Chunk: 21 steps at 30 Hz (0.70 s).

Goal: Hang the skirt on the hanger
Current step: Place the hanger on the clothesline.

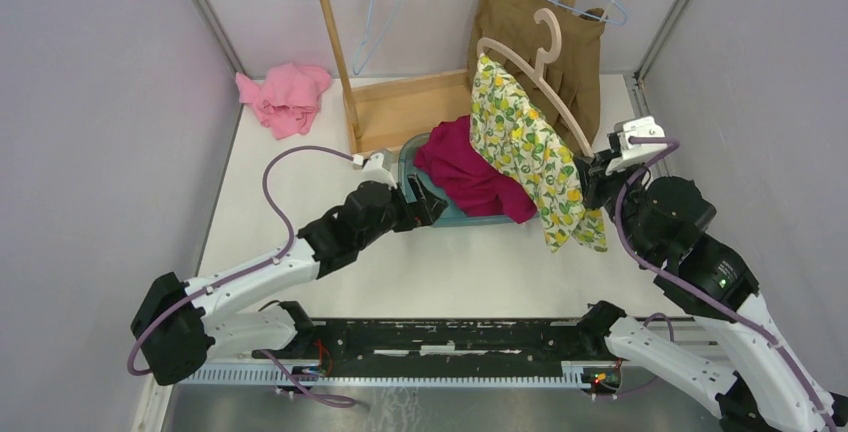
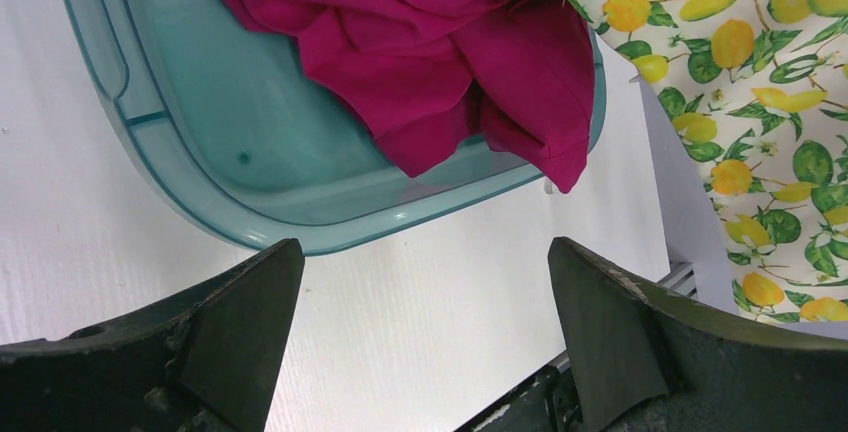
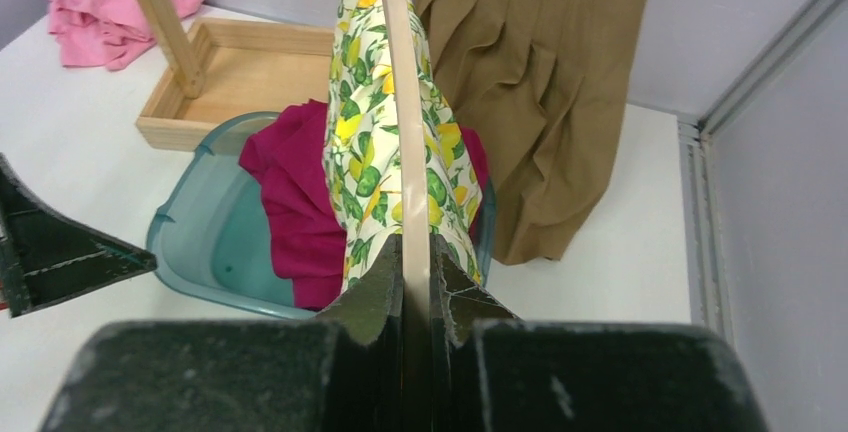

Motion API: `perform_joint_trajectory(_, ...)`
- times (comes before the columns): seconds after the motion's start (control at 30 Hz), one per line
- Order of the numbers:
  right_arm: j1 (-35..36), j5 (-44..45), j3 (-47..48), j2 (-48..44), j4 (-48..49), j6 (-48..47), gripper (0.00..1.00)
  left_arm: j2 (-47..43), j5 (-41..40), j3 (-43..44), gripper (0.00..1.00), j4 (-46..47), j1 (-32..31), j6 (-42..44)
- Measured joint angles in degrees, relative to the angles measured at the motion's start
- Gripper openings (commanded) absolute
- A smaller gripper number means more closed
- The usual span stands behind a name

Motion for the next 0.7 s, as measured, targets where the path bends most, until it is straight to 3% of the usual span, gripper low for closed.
perform_joint_trajectory(0.23, 0.0, 7.1, 0.0, -1.6, -2.1, -0.6, 0.01, 2.5, 0.2, 2.3, 0.99, -0.7, 0.7, 3.8)
perform_joint_trajectory(0.7, 0.0, 13.5, 3.8, -3.8, -2.8, -1.9, 0.01, 32.3, 3.3, 28.3, 0.99, -2.8, 4.1, 9.0)
